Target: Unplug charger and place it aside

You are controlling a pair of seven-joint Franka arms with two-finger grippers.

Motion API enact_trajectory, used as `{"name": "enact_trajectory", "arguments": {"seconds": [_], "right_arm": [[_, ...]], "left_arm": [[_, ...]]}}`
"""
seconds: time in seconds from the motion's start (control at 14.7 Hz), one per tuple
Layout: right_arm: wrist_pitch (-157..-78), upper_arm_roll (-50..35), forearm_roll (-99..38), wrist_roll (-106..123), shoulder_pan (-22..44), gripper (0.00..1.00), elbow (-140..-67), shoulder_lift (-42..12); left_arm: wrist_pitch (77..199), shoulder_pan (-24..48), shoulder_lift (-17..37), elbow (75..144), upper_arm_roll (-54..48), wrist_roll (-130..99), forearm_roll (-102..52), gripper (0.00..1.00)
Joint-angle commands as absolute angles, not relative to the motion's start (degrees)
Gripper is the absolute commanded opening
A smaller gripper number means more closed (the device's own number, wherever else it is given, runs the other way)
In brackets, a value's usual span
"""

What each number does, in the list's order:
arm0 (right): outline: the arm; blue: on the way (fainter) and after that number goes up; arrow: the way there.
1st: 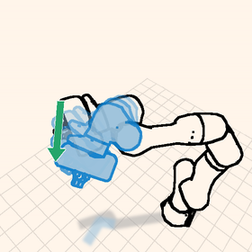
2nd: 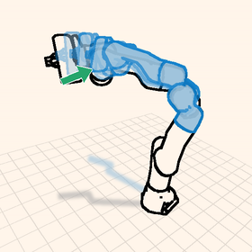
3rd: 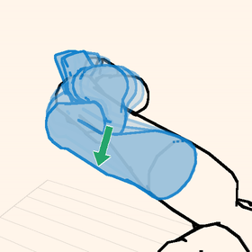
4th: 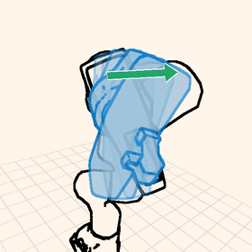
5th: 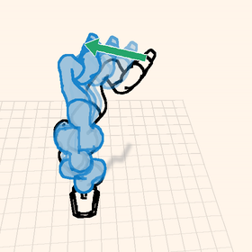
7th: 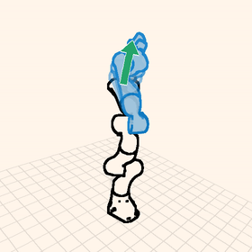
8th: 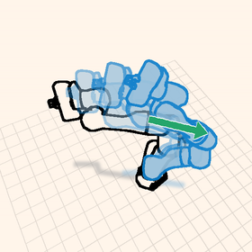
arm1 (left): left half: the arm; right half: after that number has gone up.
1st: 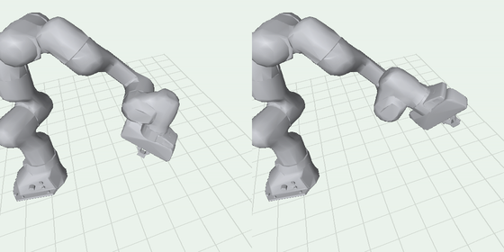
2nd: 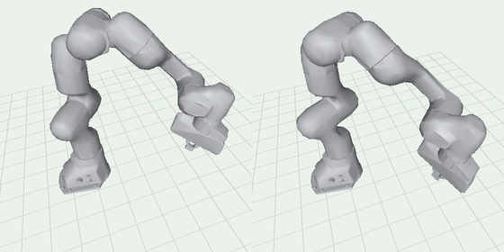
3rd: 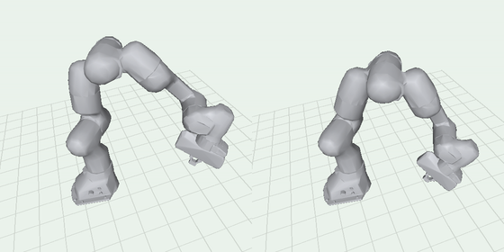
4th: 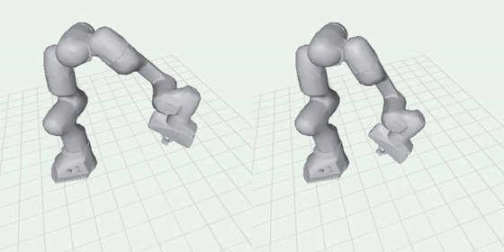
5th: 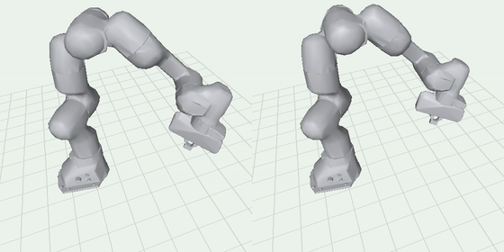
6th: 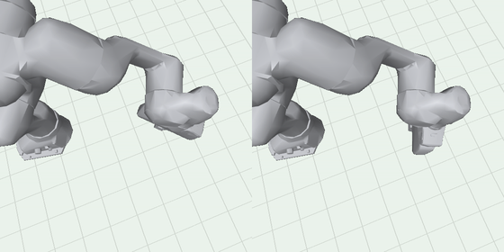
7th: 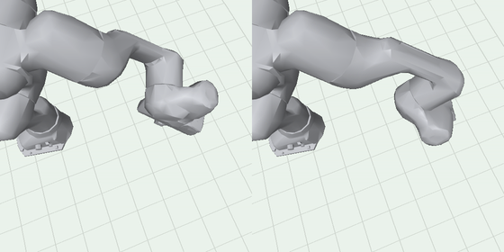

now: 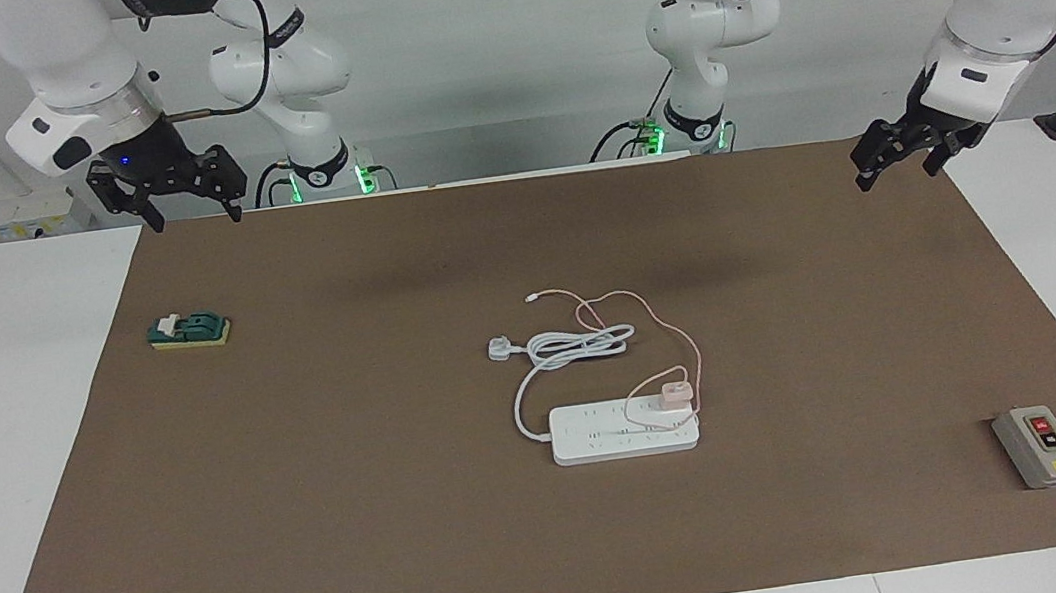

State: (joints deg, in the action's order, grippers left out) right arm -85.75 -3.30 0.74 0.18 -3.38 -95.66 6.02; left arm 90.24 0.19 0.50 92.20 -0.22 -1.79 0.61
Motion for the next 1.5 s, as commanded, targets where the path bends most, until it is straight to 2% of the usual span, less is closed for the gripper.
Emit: {"name": "enact_trajectory", "arguments": {"seconds": [0.0, 0.41, 0.68, 0.95, 1.43], "right_arm": [[-85.34, -3.60, -0.35, -0.62, -4.13, 1.00, -95.98, 6.68], [-86.30, -3.60, -1.58, -1.23, -3.60, 1.00, -95.98, 6.59], [-89.47, -3.69, -5.18, -11.39, -2.73, 1.00, -96.41, 5.72], [-93.77, -3.69, -5.80, -25.89, 2.10, 1.00, -96.77, 2.64], [-103.25, -3.69, -13.79, -50.41, 7.90, 1.00, -96.15, -7.72]], "left_arm": [[91.05, 0.00, -0.18, 92.99, -0.26, -1.41, 1.05, 1.00], [92.29, 0.44, -0.18, 92.90, -0.26, -1.41, 1.05, 1.00], [92.55, 0.79, -0.26, 92.99, -0.44, -2.02, 1.05, 1.00], [92.90, 0.62, -0.26, 93.08, -0.26, -2.02, 1.05, 1.00], [93.60, 0.18, -0.35, 93.69, -0.35, -6.50, 1.41, 1.00]]}}
